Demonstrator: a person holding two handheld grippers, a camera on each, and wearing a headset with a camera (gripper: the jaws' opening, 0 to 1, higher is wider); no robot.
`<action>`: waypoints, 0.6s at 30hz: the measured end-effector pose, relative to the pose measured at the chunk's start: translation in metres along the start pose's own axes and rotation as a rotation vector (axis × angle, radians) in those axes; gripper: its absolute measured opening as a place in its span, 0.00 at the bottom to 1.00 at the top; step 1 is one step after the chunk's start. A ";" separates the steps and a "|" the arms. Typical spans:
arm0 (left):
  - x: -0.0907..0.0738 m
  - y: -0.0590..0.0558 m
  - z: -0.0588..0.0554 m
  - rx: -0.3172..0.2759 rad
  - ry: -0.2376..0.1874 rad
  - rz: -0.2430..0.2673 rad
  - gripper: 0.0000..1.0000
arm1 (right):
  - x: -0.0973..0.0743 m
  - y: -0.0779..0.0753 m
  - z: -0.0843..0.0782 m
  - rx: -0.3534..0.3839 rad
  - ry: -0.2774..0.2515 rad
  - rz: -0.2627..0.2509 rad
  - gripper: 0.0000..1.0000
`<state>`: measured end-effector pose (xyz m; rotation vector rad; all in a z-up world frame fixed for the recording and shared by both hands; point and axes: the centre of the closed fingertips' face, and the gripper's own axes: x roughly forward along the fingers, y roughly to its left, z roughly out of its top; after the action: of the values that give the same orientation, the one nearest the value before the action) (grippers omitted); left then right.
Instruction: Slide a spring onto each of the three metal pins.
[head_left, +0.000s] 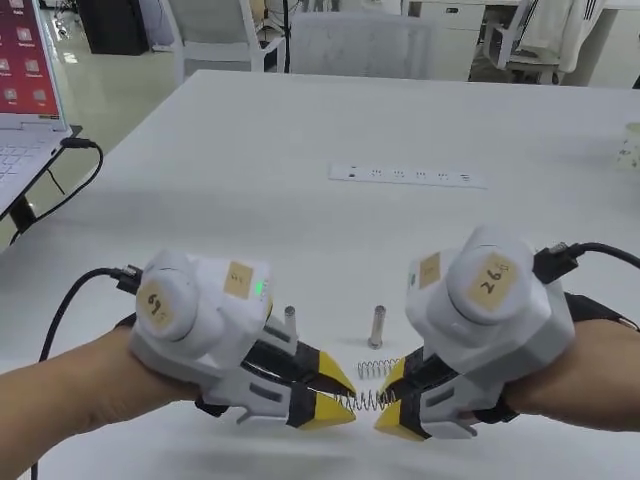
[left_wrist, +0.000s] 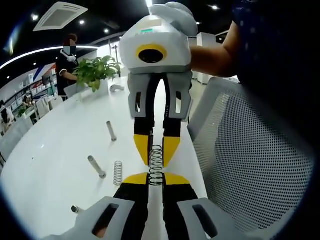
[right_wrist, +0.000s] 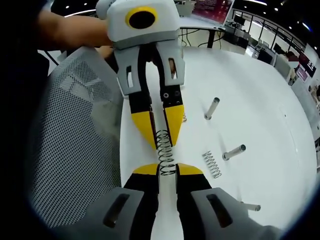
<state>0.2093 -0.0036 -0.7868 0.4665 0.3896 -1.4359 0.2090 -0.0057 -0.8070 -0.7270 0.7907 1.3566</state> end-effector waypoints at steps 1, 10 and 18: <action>0.000 0.000 0.000 0.000 -0.001 -0.001 0.01 | 0.000 0.000 0.000 0.001 0.000 0.001 0.09; 0.002 0.000 0.000 0.001 -0.008 0.002 0.01 | -0.002 0.000 0.001 0.017 -0.012 0.004 0.09; 0.002 0.000 0.000 -0.002 -0.007 0.003 0.02 | -0.008 0.002 0.009 0.020 -0.032 0.008 0.09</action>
<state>0.2092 -0.0053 -0.7881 0.4601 0.3841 -1.4337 0.2074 -0.0024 -0.7954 -0.6851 0.7816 1.3623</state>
